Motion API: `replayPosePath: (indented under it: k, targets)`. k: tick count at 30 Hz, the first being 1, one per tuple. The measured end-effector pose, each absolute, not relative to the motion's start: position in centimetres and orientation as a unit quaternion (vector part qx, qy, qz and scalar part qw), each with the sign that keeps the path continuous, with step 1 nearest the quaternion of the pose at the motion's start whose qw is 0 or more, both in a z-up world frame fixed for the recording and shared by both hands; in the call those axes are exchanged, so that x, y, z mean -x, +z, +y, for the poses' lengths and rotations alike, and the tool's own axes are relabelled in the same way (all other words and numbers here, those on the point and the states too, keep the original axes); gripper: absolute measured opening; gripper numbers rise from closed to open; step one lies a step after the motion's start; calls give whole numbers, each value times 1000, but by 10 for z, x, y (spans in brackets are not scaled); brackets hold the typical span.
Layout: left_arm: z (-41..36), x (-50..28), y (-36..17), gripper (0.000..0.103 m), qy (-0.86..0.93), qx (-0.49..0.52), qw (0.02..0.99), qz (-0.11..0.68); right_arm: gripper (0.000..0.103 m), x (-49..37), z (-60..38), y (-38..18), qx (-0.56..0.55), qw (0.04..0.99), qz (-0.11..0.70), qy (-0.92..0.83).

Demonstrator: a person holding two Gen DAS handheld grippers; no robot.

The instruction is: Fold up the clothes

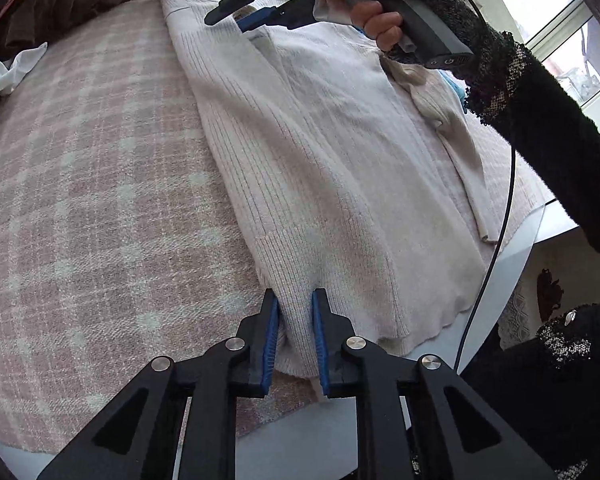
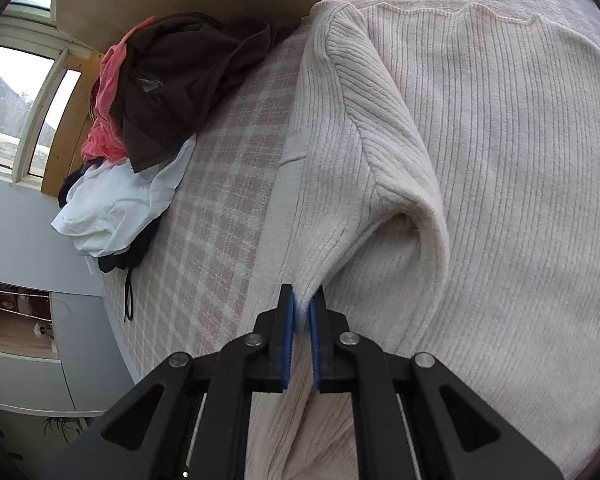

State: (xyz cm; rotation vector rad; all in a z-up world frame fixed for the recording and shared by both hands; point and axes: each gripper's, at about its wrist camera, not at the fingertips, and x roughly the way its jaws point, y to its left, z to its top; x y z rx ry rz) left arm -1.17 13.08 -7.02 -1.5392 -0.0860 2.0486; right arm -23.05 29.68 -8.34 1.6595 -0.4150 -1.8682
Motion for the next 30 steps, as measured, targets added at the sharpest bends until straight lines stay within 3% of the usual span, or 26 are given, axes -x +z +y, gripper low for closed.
replayPosePath:
  k: [3,4,7,9,14,21,25,30]
  targets:
    - [109,5,-57,10,774,567,277,-49,7,231,313,-76,-607,298,-172,-716]
    - [102,3,-55,4,776,565,274,-54,7,230,314,-80,-611,293,-162,-717]
    - [94,1,-65,3,768,583,259,-53,10,227,310,-90,-625,286,-127,-716]
    - [94,0,-69,3,764,590,258,-47,16,223,311,-78,-622,289,-121,-717]
    - [95,2,-38,4,796,553,243,-24,16,189,321,-30,-553,317,-92,-765]
    - [127,41,-36,8,806,519,284,-14,16,167,277,-81,-597,331,-24,-730]
    - [140,52,-62,12,787,543,291,15,16,181,300,-59,-577,348,-56,-737]
    - [133,50,-55,9,783,547,297,15,16,247,345,-43,-540,243,-69,-803]
